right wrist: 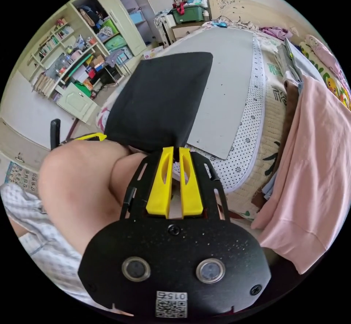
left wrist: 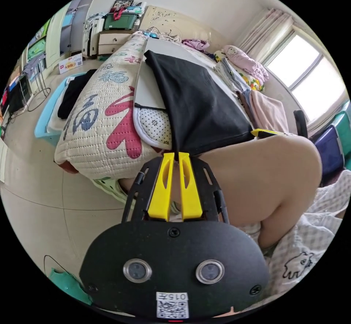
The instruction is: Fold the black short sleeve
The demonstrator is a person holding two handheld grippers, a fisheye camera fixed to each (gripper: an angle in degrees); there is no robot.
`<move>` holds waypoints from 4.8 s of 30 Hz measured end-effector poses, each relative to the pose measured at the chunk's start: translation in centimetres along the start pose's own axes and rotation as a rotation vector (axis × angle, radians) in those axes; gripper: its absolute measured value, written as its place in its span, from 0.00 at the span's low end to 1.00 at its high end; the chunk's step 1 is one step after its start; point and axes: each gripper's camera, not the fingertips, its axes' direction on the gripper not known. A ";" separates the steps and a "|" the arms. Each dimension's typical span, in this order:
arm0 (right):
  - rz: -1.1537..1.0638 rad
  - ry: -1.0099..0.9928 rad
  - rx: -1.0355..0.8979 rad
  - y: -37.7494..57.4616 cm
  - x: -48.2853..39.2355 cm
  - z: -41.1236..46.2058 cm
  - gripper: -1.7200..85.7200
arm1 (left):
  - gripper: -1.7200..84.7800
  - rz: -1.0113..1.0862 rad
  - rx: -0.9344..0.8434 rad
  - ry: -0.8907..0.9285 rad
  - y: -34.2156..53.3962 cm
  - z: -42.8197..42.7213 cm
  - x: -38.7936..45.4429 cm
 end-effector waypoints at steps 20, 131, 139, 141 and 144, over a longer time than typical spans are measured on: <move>0.077 0.270 -0.021 -13.9 -12.5 10.2 0.01 | 0.01 -0.011 -0.140 -0.338 -18.1 4.3 11.1; 0.115 0.633 0.049 -14.4 -10.0 22.4 0.01 | 0.01 -0.145 0.037 -0.216 -18.6 1.5 10.3; 0.113 0.640 0.048 -14.9 -10.4 22.8 0.01 | 0.01 -0.146 0.039 -0.209 -18.6 1.5 10.1; 0.112 0.640 0.048 -15.0 -10.5 22.9 0.01 | 0.01 -0.146 0.039 -0.209 -18.6 1.5 10.0; 0.112 0.641 0.048 -15.2 -10.7 23.0 0.01 | 0.01 -0.147 0.040 -0.208 -18.7 1.5 10.0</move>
